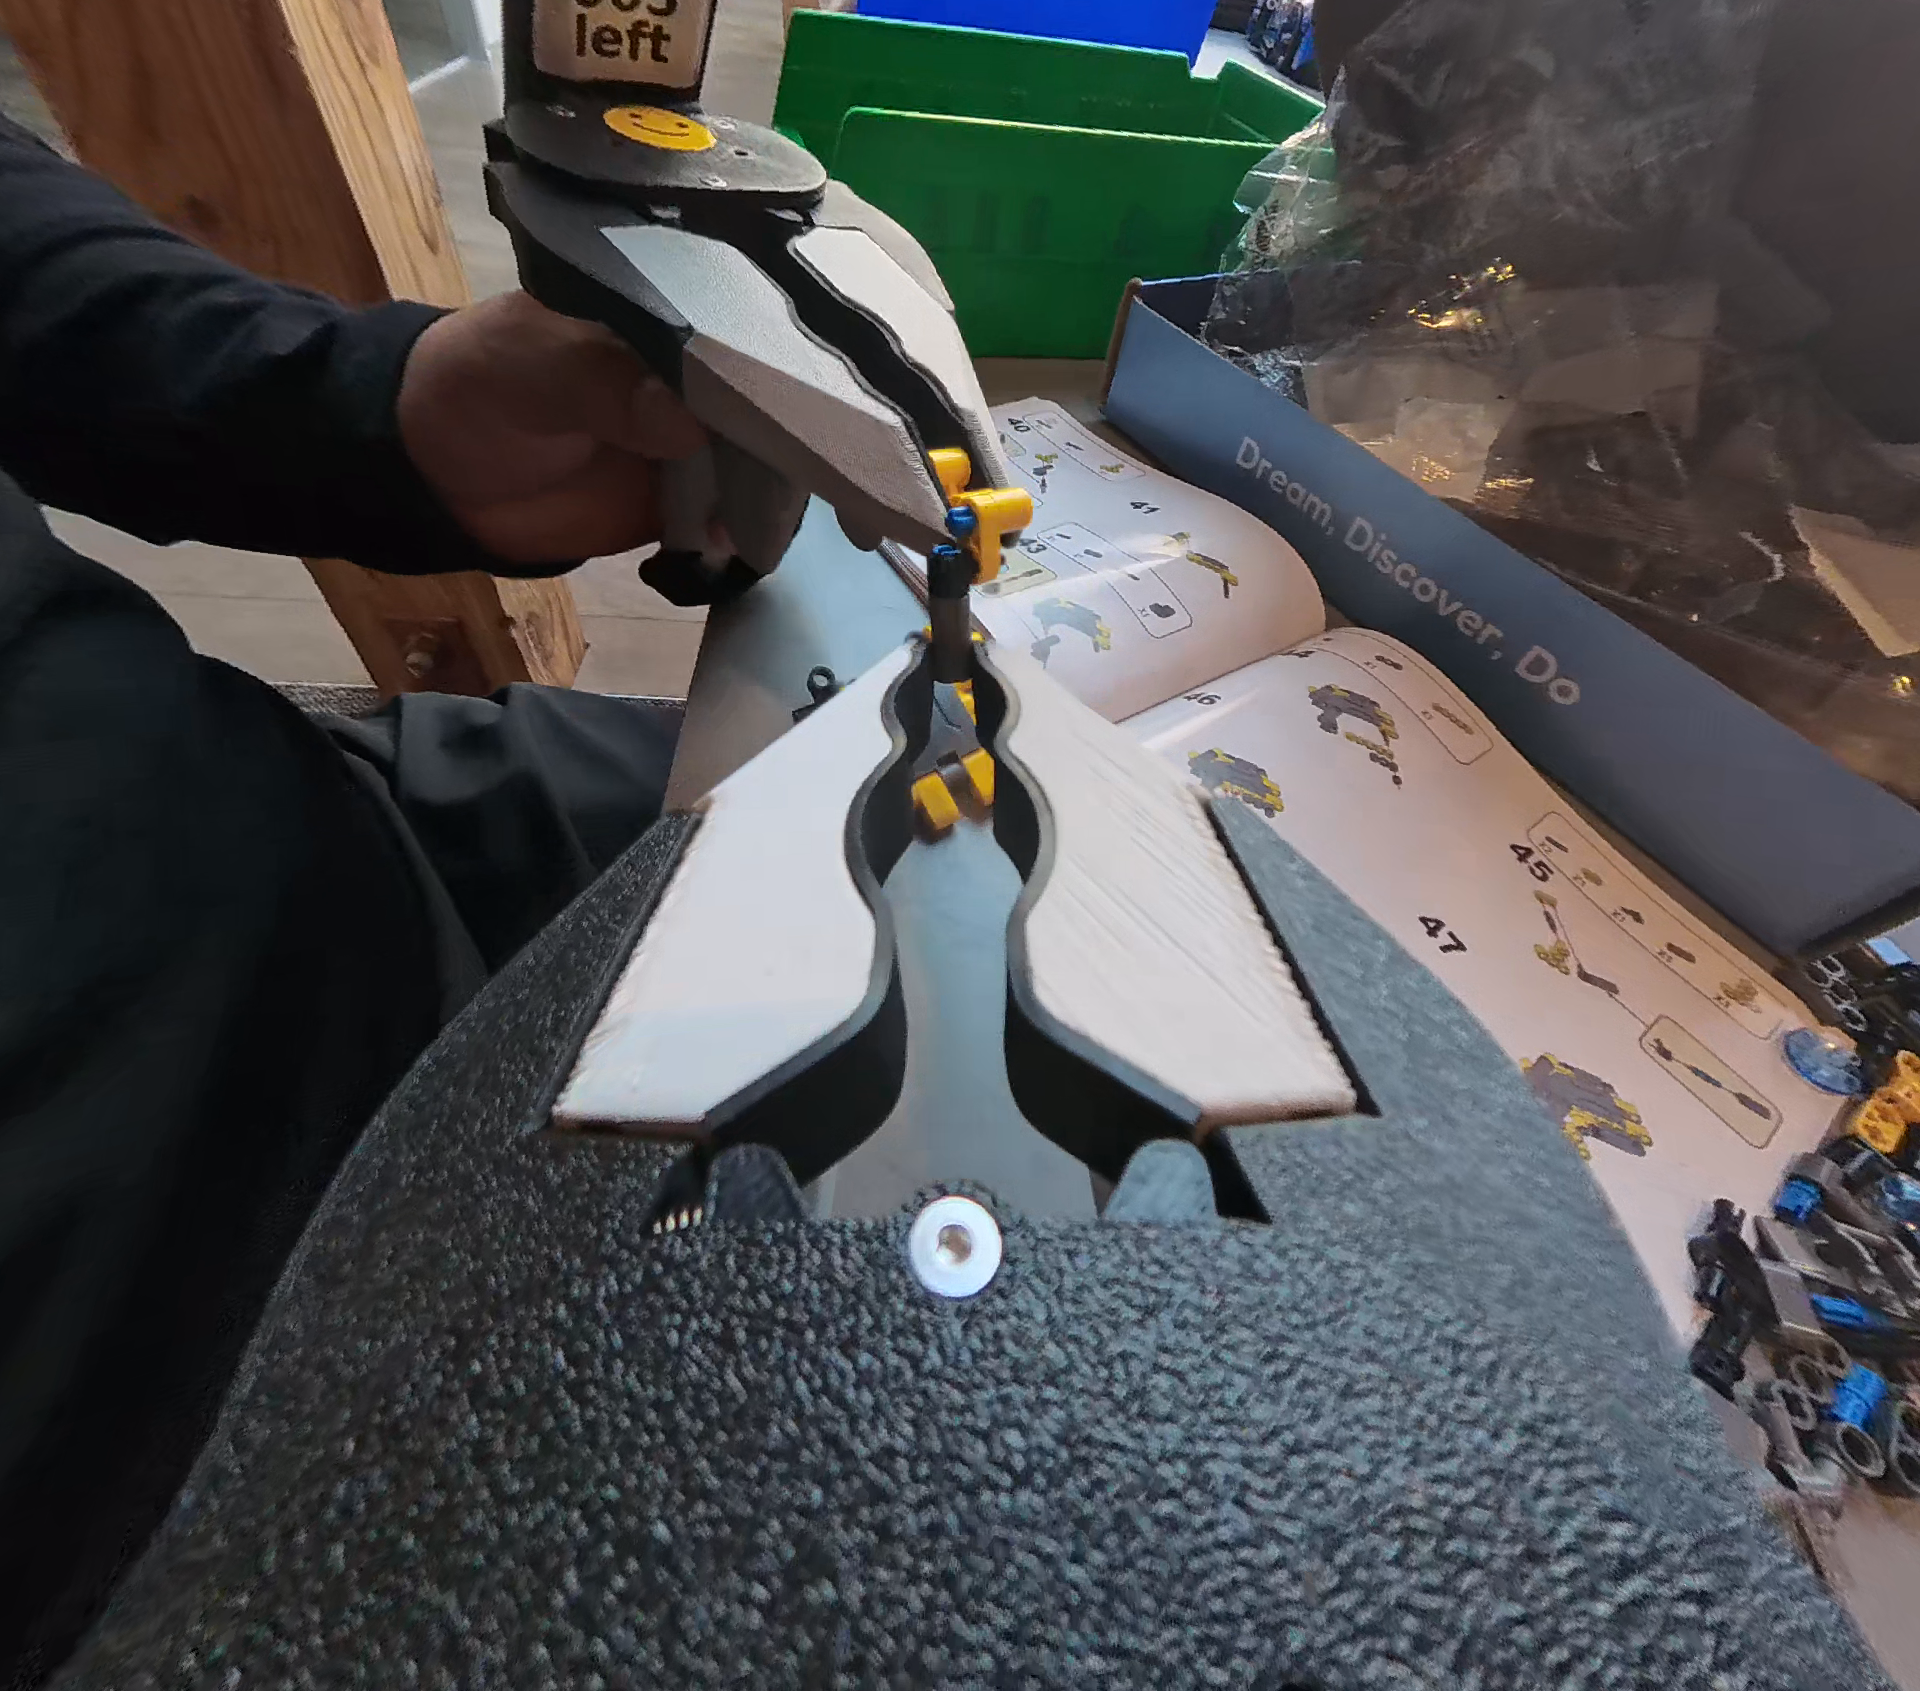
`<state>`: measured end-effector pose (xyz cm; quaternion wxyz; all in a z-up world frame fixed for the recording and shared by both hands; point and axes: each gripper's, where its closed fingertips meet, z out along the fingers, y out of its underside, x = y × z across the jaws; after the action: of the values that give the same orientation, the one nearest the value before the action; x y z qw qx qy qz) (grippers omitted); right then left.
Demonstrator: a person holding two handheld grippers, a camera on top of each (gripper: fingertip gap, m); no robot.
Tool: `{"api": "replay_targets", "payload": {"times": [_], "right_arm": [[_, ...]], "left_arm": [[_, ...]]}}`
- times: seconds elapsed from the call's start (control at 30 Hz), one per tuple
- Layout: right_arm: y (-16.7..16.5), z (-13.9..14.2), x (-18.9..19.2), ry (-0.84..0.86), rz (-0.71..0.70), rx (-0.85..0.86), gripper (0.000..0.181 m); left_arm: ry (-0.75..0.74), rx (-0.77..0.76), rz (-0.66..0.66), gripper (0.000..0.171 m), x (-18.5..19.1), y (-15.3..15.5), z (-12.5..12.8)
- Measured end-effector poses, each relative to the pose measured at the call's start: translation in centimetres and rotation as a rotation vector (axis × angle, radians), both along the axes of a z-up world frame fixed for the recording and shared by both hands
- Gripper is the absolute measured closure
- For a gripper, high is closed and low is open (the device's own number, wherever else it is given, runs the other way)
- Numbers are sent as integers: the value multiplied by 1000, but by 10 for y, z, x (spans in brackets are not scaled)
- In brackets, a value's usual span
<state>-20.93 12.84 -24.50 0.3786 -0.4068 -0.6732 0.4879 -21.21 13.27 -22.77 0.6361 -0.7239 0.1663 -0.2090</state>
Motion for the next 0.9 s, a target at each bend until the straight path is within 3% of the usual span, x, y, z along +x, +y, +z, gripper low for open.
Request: {"api": "replay_targets", "payload": {"times": [0.77, 0.9], "right_arm": [[3, 6, 0, 54, -15, 35, 175], [-3, 4, -1, 40, 14, 25, 166]], "left_arm": [[-29, -35, -21, 166, -2, -1, -4], [-8, -37, -41, 166, 3, -2, -5]]}}
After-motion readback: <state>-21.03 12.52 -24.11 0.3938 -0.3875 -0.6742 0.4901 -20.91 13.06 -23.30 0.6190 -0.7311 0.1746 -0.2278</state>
